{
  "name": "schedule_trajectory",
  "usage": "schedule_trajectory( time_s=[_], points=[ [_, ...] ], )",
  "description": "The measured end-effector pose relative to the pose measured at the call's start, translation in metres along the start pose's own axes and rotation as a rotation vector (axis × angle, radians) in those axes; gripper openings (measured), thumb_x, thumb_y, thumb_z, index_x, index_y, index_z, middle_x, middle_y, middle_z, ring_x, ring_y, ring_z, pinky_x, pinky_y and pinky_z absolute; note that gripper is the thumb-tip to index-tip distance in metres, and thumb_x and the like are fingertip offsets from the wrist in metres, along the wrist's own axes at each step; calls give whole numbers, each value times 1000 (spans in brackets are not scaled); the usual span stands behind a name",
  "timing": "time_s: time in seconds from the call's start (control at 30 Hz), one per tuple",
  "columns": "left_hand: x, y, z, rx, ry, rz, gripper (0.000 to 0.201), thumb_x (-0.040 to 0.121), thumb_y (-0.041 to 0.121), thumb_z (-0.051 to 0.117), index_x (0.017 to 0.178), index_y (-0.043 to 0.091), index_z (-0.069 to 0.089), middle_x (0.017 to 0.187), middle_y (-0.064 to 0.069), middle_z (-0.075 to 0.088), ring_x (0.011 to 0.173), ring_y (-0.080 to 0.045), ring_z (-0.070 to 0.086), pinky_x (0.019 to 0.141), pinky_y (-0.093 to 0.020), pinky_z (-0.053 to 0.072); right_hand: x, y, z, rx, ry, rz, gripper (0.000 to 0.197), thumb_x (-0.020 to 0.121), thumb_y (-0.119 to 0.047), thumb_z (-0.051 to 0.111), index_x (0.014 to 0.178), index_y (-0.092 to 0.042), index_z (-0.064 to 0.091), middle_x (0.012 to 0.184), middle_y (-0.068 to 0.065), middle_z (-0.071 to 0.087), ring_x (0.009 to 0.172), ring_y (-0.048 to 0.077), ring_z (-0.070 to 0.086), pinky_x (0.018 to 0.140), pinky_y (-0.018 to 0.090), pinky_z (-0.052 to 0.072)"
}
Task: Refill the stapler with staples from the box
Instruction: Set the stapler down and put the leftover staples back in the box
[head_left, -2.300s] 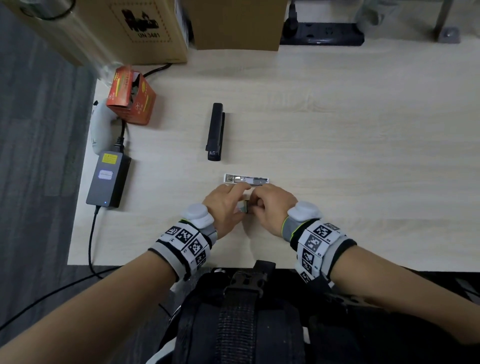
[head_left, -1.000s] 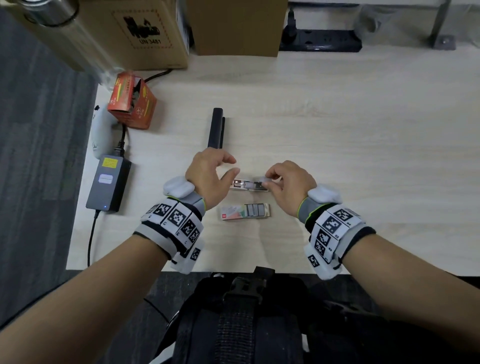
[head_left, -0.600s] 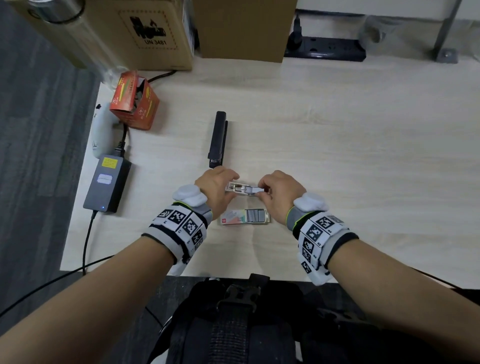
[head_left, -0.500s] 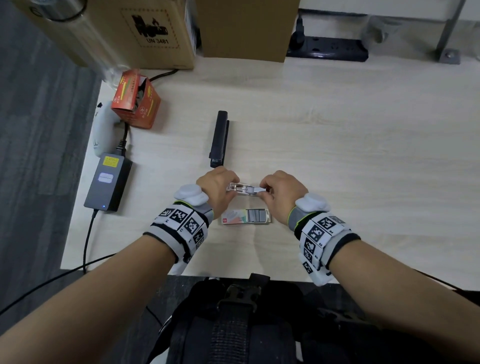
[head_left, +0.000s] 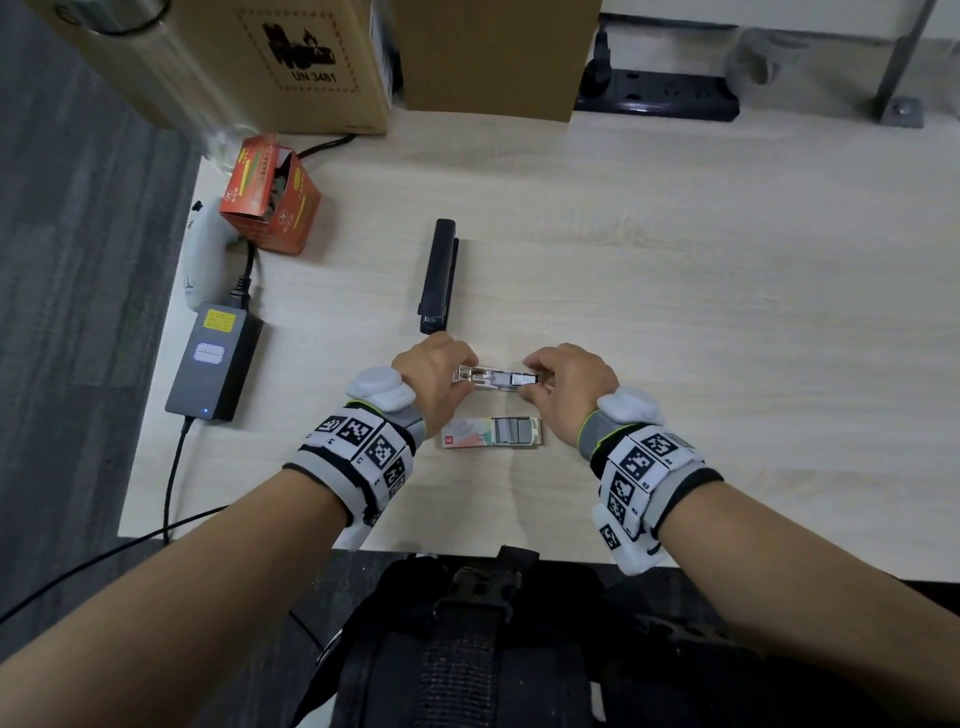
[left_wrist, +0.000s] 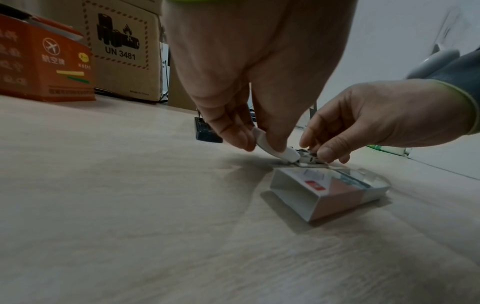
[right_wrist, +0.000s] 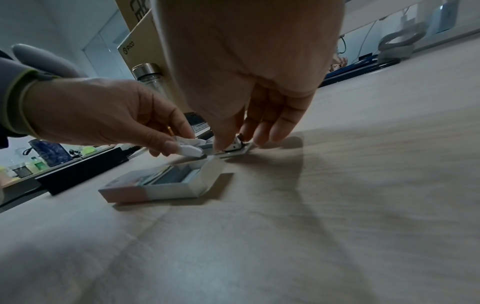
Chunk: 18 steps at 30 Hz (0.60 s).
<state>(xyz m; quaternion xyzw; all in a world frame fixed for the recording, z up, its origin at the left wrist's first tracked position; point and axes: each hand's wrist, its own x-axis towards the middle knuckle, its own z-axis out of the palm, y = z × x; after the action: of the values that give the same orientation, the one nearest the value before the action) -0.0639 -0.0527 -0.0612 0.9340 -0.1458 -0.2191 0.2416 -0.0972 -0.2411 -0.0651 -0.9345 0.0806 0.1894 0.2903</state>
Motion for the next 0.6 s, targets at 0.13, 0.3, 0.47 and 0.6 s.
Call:
schedule_trajectory(
  time_s=[0.13,0.3,0.47,0.6],
  points=[
    [0,0,-1,-13,3,13,24,83,22,64,107,19,62,110,-2,58,89,-22,58,74,-29,43,-1,6,0,4,7,-21,29,82,-26,69,109,-22,62,105,2,63,94,20,59,74,24,38],
    [1,1,-2,2,26,35,20,82,21,65,102,20,63,104,-2,59,86,-22,59,70,-29,42,-6,4,2,-33,82,-248,23,82,-15,69,105,-18,69,106,5,61,97,27,55,78,32,46],
    [1,1,-3,3,26,44,20,81,18,65,101,18,64,103,-2,59,84,-22,58,69,-30,42,-3,7,3,-127,72,-317,21,87,-17,64,107,-18,71,104,6,65,98,31,52,77,29,39],
    [2,1,-3,9,14,46,20,81,17,65,101,18,63,103,-3,59,83,-22,57,71,-32,44,-6,6,2,-266,41,-419,20,78,-12,73,98,-15,74,98,10,71,87,39,59,70,39,50]
  ],
)
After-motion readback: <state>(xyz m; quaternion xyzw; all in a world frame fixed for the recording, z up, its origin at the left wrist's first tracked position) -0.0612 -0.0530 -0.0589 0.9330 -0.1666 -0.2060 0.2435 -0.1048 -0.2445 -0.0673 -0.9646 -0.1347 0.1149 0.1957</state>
